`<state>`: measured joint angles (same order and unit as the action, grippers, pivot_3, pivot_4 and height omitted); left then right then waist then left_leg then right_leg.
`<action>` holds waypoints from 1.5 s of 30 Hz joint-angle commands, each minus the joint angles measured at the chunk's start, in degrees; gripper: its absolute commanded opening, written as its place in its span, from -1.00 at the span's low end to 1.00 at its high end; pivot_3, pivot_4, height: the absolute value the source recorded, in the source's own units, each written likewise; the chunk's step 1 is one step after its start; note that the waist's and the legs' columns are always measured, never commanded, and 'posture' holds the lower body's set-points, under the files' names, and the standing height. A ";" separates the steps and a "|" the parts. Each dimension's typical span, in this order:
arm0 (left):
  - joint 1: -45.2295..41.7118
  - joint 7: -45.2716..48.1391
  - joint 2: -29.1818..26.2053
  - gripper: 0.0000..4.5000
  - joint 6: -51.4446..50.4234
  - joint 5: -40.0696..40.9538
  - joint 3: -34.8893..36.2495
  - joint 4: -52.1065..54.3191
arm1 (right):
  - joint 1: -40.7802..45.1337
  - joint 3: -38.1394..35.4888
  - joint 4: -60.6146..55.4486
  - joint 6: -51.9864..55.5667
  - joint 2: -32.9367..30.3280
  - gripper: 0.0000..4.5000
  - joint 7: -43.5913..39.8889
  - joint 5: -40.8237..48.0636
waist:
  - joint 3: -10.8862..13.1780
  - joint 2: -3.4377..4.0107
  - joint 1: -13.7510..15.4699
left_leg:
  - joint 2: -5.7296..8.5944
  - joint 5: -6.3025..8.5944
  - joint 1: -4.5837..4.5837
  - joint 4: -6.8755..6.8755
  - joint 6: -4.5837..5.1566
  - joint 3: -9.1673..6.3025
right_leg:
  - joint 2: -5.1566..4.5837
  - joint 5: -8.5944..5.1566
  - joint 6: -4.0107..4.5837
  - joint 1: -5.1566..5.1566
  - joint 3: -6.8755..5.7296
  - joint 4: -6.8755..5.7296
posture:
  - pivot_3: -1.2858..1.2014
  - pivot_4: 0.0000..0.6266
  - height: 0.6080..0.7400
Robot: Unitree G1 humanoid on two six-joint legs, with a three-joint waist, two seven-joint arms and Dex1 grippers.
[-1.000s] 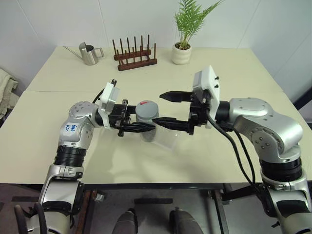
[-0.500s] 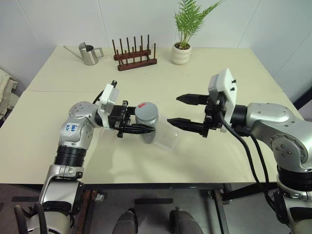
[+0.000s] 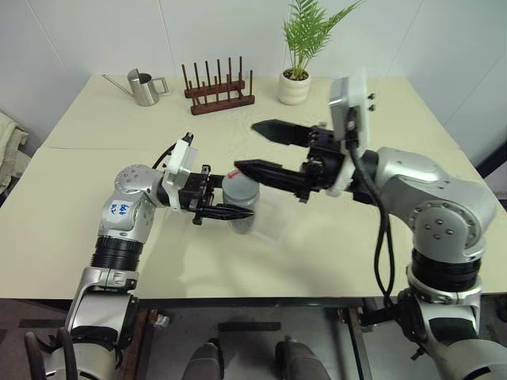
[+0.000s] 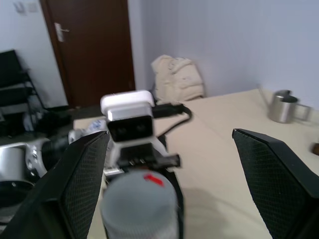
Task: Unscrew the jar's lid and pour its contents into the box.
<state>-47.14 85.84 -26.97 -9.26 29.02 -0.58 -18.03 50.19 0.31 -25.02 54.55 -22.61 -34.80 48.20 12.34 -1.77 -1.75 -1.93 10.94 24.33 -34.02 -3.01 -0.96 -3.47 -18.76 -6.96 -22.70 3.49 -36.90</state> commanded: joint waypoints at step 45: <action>-1.59 -0.47 -0.53 -0.11 -1.35 0.54 0.59 1.42 | -3.30 5.17 0.10 -5.61 -3.85 0.85 -2.05 -12.03 | 0.00 0.00 -0.03 | 0.00 0.00 0.00 -0.02 0.00 0.00 | 0.01 0.00 0.00 -0.01 0.00 -0.01 | 0.03 -0.52 1.00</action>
<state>-47.15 84.54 -27.06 -10.86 28.86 -0.55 -18.59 46.89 8.34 -23.73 48.87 -25.36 -37.83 36.15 12.34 -1.77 -1.78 -1.93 10.94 24.33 -34.03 -3.01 -0.96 -3.45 -18.76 -6.97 -22.71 3.49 -36.92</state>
